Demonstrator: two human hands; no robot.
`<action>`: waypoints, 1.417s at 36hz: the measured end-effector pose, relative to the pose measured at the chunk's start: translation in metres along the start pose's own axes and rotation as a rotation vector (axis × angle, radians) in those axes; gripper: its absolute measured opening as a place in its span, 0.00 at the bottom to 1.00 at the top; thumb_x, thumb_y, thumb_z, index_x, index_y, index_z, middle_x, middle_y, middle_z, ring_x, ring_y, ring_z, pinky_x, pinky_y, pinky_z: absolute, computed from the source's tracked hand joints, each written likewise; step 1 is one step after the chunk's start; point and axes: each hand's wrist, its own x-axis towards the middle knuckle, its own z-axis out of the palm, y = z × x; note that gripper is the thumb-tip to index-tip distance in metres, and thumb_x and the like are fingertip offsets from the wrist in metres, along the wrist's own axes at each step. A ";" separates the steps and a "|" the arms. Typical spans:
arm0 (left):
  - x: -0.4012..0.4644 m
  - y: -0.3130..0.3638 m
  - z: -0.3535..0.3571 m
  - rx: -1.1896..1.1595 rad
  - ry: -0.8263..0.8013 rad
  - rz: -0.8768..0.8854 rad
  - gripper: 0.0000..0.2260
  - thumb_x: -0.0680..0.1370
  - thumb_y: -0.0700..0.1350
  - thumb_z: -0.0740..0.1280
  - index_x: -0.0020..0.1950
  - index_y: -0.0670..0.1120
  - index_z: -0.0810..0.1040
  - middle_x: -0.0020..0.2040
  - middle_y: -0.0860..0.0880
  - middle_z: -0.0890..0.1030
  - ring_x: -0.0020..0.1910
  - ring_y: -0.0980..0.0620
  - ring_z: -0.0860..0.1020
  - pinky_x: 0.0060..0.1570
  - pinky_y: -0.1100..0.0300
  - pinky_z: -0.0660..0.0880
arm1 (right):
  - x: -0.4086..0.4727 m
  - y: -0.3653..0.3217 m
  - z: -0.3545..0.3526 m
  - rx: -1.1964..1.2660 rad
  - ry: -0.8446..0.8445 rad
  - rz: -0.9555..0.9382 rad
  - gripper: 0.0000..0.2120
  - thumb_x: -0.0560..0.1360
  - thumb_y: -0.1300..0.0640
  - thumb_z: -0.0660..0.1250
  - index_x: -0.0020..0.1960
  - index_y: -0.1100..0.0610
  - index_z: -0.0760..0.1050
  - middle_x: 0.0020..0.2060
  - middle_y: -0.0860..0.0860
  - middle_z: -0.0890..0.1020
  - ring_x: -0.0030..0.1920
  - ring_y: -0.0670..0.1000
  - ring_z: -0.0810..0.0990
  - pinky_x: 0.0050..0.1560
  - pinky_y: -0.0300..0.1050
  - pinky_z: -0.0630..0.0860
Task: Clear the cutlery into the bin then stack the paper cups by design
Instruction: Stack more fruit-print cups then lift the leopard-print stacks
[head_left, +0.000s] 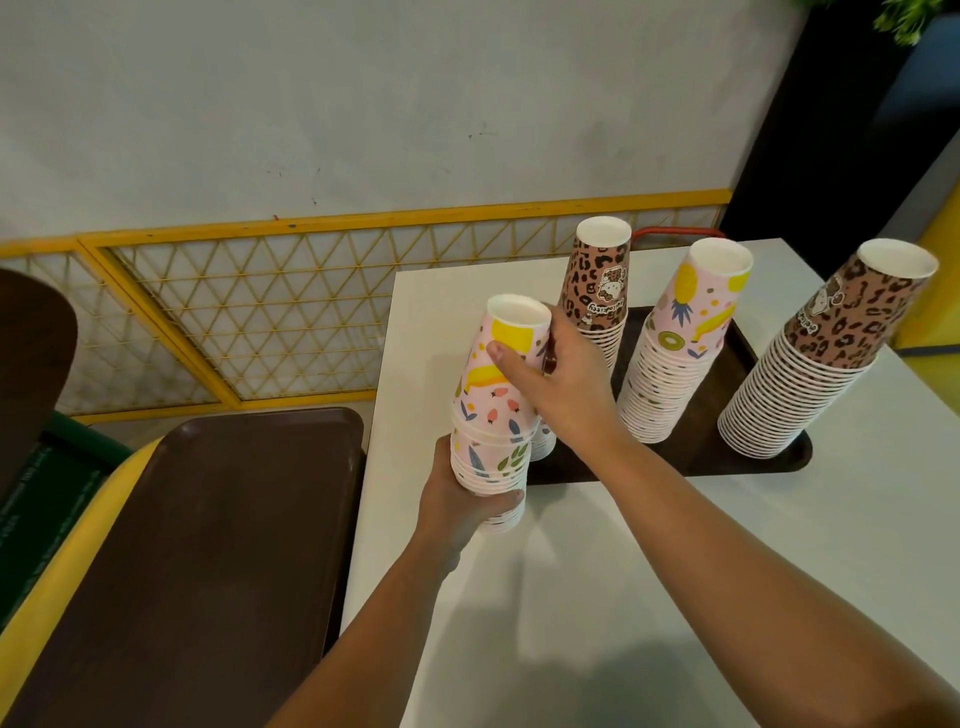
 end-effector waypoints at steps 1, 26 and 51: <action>0.000 0.000 0.000 0.002 0.004 -0.003 0.37 0.53 0.43 0.79 0.59 0.56 0.69 0.53 0.58 0.79 0.52 0.59 0.78 0.43 0.65 0.73 | 0.001 -0.002 -0.001 0.014 0.019 0.006 0.17 0.72 0.52 0.70 0.58 0.55 0.73 0.45 0.43 0.80 0.45 0.35 0.78 0.45 0.30 0.76; 0.006 -0.004 -0.010 0.007 0.050 -0.002 0.38 0.57 0.38 0.81 0.61 0.54 0.69 0.55 0.56 0.79 0.54 0.56 0.77 0.46 0.62 0.74 | 0.011 0.049 -0.008 -0.209 0.044 0.079 0.32 0.73 0.49 0.69 0.71 0.53 0.60 0.66 0.45 0.70 0.66 0.44 0.68 0.58 0.24 0.61; 0.003 -0.003 -0.002 -0.002 0.020 0.021 0.37 0.50 0.50 0.78 0.56 0.59 0.70 0.53 0.57 0.81 0.52 0.58 0.80 0.46 0.63 0.76 | -0.003 0.006 0.007 0.027 -0.011 0.013 0.17 0.72 0.53 0.71 0.58 0.53 0.73 0.44 0.41 0.79 0.44 0.32 0.77 0.42 0.26 0.72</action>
